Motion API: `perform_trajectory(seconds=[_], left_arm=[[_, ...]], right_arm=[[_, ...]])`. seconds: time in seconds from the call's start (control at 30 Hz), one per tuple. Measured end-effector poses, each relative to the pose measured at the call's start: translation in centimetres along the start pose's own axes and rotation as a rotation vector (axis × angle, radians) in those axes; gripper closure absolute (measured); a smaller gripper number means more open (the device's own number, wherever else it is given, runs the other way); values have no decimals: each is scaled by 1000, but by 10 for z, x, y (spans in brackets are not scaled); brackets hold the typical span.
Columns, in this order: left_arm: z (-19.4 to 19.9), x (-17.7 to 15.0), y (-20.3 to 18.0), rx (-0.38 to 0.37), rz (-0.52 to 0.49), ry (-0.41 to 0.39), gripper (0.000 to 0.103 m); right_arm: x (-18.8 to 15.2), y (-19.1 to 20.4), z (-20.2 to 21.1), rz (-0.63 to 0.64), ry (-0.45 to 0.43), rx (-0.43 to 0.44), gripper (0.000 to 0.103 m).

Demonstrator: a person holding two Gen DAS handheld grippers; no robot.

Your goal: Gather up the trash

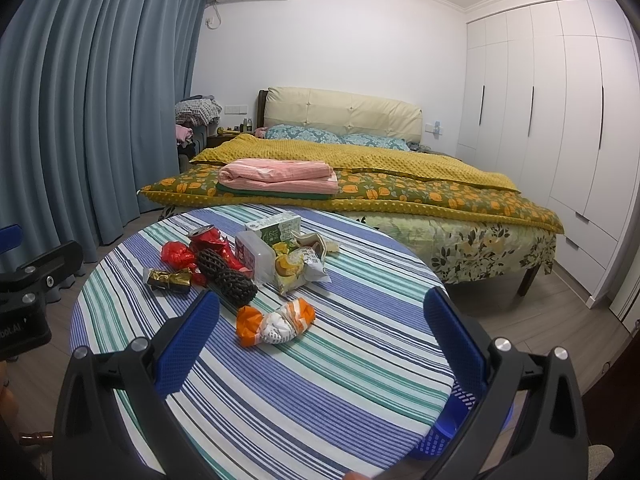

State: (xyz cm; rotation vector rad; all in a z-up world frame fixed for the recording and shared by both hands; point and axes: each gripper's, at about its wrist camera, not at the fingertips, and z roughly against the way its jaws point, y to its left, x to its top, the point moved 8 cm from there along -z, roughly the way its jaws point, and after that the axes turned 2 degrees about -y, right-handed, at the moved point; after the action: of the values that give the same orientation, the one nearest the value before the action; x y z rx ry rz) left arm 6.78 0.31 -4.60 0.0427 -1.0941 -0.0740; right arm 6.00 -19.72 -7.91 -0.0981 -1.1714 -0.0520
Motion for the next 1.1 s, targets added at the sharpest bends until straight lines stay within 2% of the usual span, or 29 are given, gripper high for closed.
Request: perform_trajectory(seconds=[1.1], left_arm=[[0,1,0,0,-1,-1,4]], right_arm=[[-1,1,-1,4,5,-2,4]])
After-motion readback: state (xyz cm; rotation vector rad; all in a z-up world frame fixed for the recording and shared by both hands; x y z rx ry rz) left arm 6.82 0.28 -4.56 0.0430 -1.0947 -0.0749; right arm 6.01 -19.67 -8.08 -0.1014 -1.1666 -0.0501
